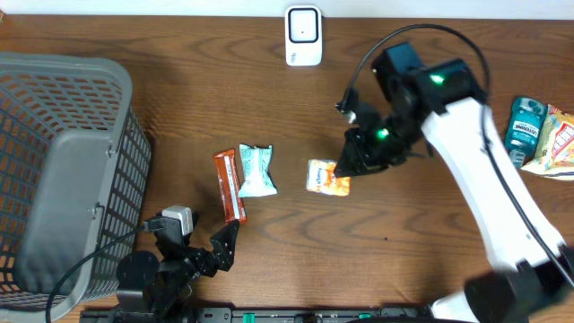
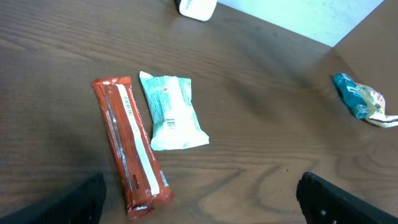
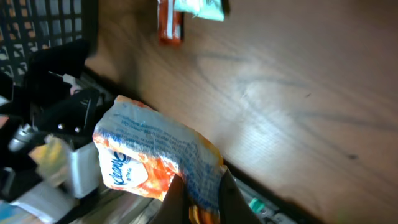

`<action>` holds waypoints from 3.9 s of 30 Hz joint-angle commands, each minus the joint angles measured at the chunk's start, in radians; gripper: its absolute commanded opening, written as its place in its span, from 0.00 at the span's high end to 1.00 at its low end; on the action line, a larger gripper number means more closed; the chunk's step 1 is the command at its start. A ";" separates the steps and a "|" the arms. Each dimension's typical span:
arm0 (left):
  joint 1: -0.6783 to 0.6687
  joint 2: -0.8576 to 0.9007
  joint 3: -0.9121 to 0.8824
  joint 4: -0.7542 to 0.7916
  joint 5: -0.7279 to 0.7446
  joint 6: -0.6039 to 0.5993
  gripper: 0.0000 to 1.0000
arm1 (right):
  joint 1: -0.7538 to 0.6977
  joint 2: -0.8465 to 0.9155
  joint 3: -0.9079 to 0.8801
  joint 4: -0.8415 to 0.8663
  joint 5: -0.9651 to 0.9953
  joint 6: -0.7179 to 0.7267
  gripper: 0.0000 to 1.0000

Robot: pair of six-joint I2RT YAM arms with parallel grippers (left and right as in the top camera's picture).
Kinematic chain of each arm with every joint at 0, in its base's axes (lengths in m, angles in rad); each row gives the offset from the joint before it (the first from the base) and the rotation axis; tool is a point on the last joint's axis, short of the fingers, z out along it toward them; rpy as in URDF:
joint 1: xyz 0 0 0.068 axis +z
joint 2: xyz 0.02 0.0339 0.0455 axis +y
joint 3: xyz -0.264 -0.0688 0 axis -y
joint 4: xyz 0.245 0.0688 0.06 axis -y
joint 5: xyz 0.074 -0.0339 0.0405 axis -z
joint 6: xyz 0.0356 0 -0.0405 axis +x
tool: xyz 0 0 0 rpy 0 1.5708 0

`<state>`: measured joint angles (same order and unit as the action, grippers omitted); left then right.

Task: Scan the item barcode
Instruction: 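Carry the orange box to the white scanner with the right gripper, then move the orange box to the right table edge and release it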

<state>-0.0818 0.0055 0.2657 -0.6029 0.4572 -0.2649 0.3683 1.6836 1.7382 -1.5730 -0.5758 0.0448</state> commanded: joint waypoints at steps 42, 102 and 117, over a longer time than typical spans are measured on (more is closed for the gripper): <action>0.003 -0.002 0.003 0.000 -0.005 -0.002 0.02 | 0.136 -0.064 -0.378 1.140 0.779 -0.311 0.99; 0.003 -0.002 0.003 0.000 -0.005 -0.002 0.02 | -0.259 0.150 0.075 0.394 -0.052 -0.143 0.99; 0.003 -0.002 0.003 0.000 -0.005 -0.002 0.02 | -0.451 0.151 0.043 0.363 0.460 -0.137 0.99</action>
<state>-0.0818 0.0063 0.2657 -0.6029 0.4572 -0.2653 -0.0635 1.8355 1.8050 -1.2743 -0.4850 -0.1776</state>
